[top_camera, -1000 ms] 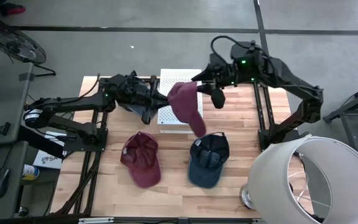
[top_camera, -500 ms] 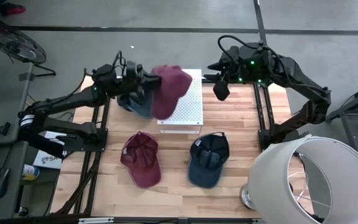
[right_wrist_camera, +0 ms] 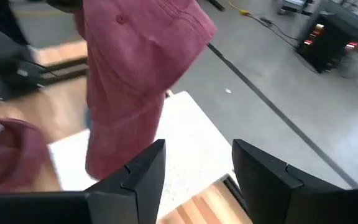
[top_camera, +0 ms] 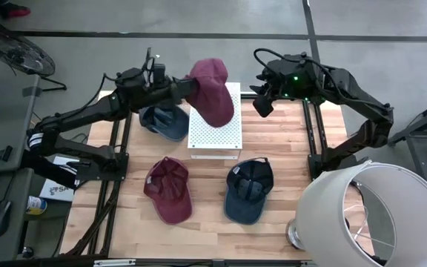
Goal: Pick & Place hat
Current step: Put the top red cap on the shelf
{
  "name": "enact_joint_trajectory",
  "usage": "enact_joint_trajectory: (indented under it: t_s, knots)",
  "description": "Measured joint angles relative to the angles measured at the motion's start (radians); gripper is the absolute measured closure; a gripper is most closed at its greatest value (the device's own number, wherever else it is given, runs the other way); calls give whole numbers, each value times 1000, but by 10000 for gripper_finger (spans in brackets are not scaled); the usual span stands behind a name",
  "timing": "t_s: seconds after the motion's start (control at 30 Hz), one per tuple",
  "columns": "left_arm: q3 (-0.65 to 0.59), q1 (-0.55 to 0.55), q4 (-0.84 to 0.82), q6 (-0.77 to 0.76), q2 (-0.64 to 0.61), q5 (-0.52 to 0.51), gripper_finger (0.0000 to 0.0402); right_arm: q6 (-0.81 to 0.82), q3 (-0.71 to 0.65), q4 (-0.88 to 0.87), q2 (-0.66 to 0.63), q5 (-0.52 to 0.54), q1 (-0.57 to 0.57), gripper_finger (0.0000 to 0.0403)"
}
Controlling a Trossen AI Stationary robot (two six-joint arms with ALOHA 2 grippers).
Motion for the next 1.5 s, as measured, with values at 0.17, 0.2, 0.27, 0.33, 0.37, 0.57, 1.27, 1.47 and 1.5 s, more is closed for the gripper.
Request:
enact_joint_trajectory:
  t_s: [0.17, 0.2, 0.27, 0.33, 0.37, 0.57, 1.27, 1.47, 1.5]
  knots:
    - [0, 0, 20, -167, 61, -96, 378, 0, 0, -46, 7, 81, -1, 224]
    - [0, 0, 29, -195, 72, -109, 378, 0, 0, -52, 8, 94, -2, 224]
    - [0, 0, 65, -238, 94, -142, 378, 8, 0, -59, 8, 105, -2, 225]
    - [0, 0, 96, -264, 114, -169, 378, 17, 0, -59, 8, 106, -2, 226]
    - [0, 0, 116, -272, 125, -184, 378, 17, 0, -59, 8, 105, -2, 226]
    - [0, 0, 168, -339, 168, -252, 378, 8, 0, -68, 8, 104, -2, 225]
    - [0, -41, 371, -667, 397, -585, 378, -1, 0, -118, 8, 103, -2, 230]
    - [0, -48, 365, -729, 431, -648, 378, -4, 0, -146, 8, 102, -2, 233]
    - [0, -48, 353, -718, 433, -655, 378, -4, 0, -148, 8, 102, -2, 233]
